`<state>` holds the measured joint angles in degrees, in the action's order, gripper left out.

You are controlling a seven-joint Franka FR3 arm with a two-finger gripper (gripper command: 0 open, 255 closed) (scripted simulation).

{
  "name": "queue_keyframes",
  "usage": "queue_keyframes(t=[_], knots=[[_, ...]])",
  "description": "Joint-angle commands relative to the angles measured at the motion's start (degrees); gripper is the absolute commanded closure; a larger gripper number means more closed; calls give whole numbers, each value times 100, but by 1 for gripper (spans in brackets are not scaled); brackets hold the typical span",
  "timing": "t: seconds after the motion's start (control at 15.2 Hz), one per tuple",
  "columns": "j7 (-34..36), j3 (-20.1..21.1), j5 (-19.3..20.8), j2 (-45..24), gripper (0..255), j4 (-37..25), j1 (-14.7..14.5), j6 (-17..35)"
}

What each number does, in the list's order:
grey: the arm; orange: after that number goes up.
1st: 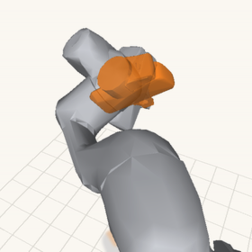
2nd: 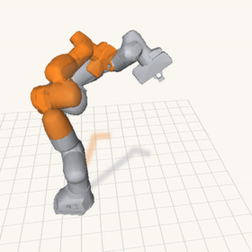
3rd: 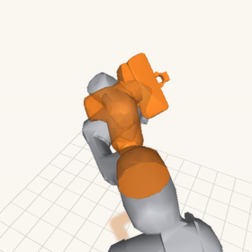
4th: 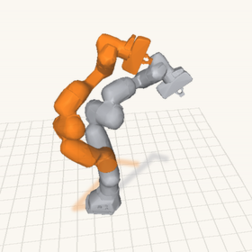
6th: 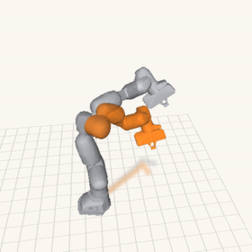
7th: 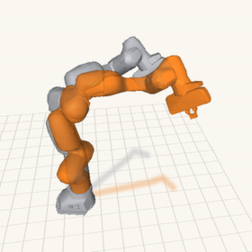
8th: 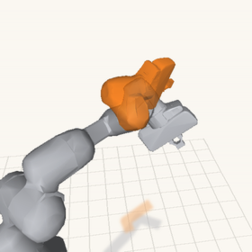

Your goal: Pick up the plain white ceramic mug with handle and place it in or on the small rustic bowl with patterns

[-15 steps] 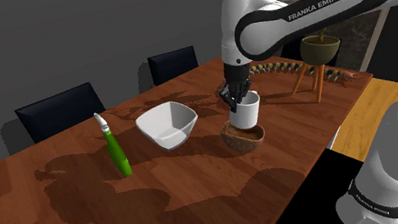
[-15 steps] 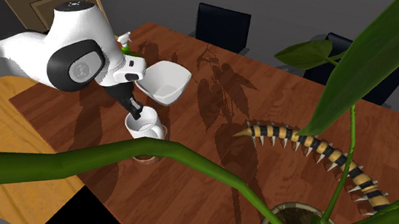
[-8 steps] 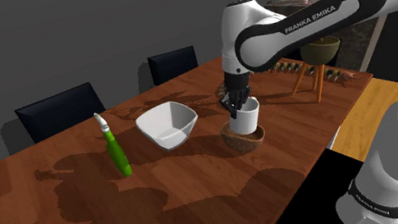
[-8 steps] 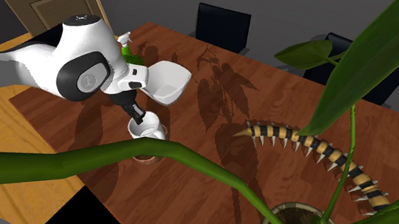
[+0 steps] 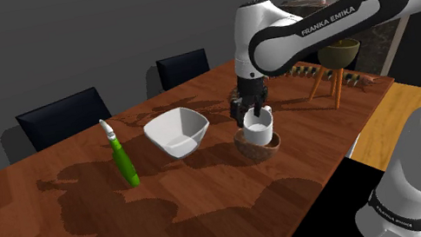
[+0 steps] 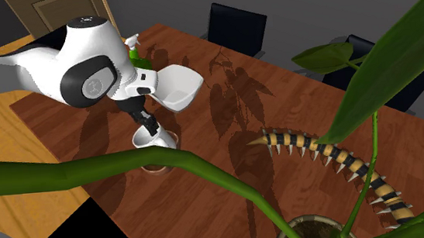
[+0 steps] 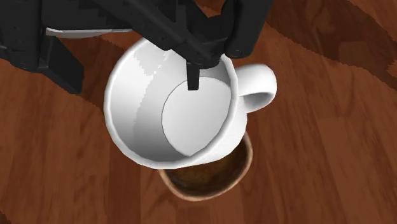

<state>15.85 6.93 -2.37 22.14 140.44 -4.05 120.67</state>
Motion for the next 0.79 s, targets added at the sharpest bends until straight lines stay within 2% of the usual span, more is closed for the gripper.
queue_keyframes(t=[0.0, 0.13, 0.4, 0.73], knots=[[0, 0, 0, 0, 0, 0, 0, 0], [0, 0, 0, 0, 0, 0, 0, 0], [-10, -31, -1, 240, 0, -539, 0, -777], [-10, -31, -1, 240, 0, -539, 0, -777]])
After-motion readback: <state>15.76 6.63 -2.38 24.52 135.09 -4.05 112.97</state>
